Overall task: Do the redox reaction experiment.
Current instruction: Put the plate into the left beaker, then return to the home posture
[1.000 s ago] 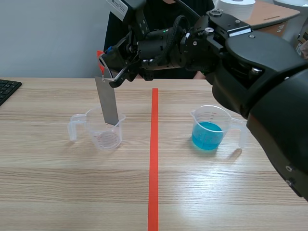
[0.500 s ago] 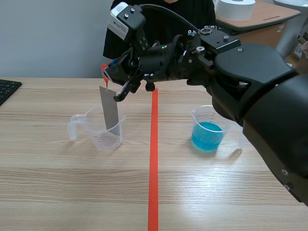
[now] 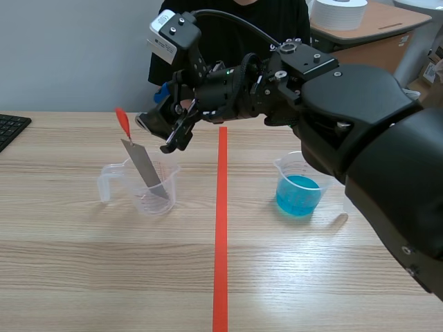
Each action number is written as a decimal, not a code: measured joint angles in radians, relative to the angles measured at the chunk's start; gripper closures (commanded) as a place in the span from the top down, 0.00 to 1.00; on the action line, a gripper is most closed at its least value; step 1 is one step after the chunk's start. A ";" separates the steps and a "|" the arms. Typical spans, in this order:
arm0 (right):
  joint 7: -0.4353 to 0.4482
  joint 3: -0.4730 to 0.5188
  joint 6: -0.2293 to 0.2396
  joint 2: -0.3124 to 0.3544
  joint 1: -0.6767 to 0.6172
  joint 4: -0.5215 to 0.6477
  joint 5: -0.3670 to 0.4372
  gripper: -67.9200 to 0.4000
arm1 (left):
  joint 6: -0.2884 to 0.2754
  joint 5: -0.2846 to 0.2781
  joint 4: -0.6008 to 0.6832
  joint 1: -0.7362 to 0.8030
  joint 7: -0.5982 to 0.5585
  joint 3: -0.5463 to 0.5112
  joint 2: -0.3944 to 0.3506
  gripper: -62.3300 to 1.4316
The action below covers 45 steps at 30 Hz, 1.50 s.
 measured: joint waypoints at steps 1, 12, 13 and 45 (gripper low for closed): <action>0.000 0.000 0.000 0.000 0.000 0.000 0.000 0.67 | 0.000 0.000 0.000 0.000 0.000 0.000 0.000 1.00; 0.002 -0.043 0.001 -0.036 0.000 0.000 0.142 1.00 | 0.000 0.000 0.000 0.000 0.000 0.000 0.000 1.00; 0.002 -0.043 0.002 -0.036 0.000 0.000 0.153 1.00 | 0.000 0.000 0.000 0.000 0.000 0.000 0.000 1.00; 0.021 0.014 -0.370 0.513 -0.477 0.688 0.282 1.00 | -0.051 0.002 0.246 0.143 -0.128 0.000 -0.194 1.00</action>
